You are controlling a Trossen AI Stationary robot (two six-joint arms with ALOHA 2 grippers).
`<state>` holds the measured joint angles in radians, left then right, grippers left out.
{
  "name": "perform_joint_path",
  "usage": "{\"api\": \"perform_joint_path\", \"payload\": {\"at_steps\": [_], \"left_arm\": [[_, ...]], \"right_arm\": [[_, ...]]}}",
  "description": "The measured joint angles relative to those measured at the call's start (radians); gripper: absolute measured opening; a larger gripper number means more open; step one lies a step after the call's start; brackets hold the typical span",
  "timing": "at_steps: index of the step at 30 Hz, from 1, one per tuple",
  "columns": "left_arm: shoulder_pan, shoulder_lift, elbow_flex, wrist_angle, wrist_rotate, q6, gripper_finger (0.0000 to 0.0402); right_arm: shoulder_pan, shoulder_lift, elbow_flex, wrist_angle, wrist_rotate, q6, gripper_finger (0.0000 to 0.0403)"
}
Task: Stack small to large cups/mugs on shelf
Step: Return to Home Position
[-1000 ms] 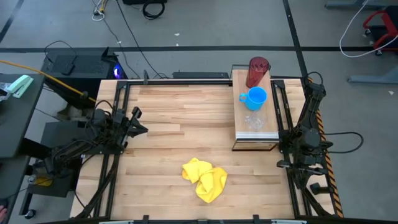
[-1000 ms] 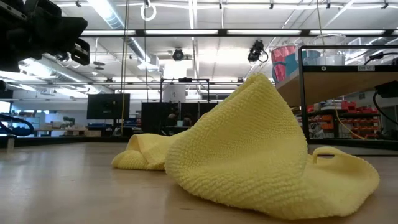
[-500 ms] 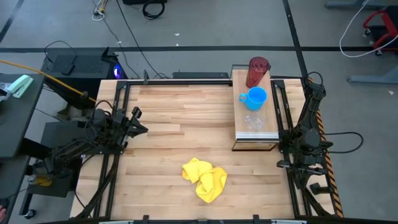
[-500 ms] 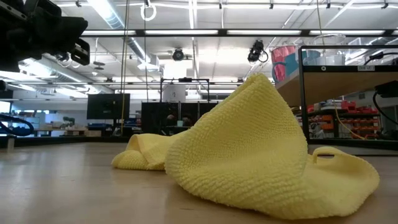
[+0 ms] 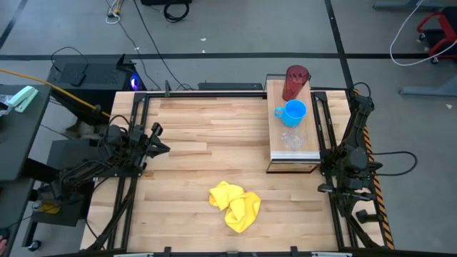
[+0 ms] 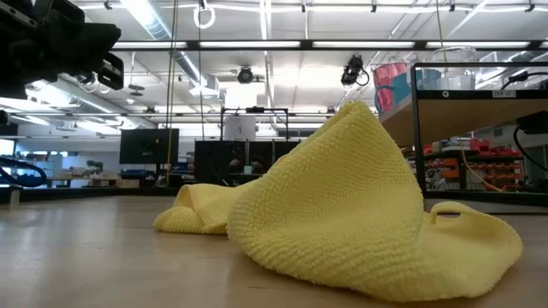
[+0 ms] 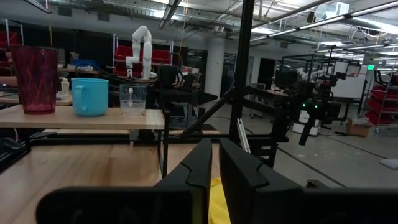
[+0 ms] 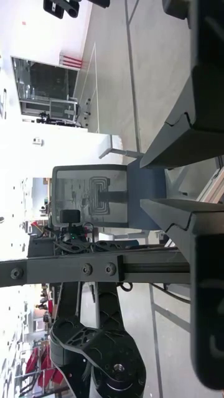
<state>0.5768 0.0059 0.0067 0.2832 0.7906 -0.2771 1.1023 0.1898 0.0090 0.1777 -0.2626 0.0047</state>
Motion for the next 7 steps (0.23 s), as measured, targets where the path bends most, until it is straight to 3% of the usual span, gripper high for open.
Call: {"api": "perform_joint_path", "payload": {"at_steps": [7], "left_arm": [[0.000,0.000,0.000,0.000,0.000,0.000,0.0036]], "right_arm": [[0.000,0.000,0.000,0.000,0.000,0.000,0.0094]]}}
